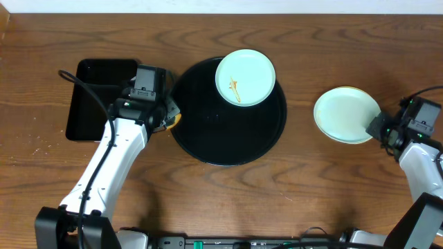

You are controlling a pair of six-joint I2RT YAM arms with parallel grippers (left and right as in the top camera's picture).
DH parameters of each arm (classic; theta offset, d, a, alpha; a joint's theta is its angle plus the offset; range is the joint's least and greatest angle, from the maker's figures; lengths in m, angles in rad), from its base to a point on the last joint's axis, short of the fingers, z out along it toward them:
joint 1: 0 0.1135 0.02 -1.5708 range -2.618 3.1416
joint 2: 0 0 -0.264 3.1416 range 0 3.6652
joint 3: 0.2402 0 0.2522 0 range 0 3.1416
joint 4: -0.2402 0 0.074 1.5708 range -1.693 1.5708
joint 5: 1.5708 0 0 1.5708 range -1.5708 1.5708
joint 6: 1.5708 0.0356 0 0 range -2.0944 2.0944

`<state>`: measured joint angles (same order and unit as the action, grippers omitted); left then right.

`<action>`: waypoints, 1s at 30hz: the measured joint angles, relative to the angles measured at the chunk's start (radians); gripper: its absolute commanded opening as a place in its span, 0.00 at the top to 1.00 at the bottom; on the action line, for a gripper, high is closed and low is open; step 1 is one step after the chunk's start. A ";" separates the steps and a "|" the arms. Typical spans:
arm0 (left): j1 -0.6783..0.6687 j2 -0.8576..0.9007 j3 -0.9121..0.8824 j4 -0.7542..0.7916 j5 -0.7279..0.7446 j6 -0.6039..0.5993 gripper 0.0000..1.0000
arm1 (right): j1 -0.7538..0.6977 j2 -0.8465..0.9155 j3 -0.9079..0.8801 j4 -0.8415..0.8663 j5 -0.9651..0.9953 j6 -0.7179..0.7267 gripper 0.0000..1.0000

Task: Clean dirty plates on tray and stack at the side
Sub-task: 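Push the pale green plate onto the yellow plate with the right gripper, then move the right gripper to the last green plate and drag it to tray center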

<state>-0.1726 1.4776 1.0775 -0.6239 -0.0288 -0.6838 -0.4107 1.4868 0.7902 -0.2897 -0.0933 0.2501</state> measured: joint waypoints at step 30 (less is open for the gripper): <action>0.000 0.000 0.000 0.000 0.000 0.007 0.92 | 0.108 0.005 0.226 -0.158 -0.224 0.008 0.34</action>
<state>-0.1726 1.4776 1.0775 -0.6239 -0.0284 -0.6765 -0.3023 1.4918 1.0161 -0.4473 -0.3172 0.2584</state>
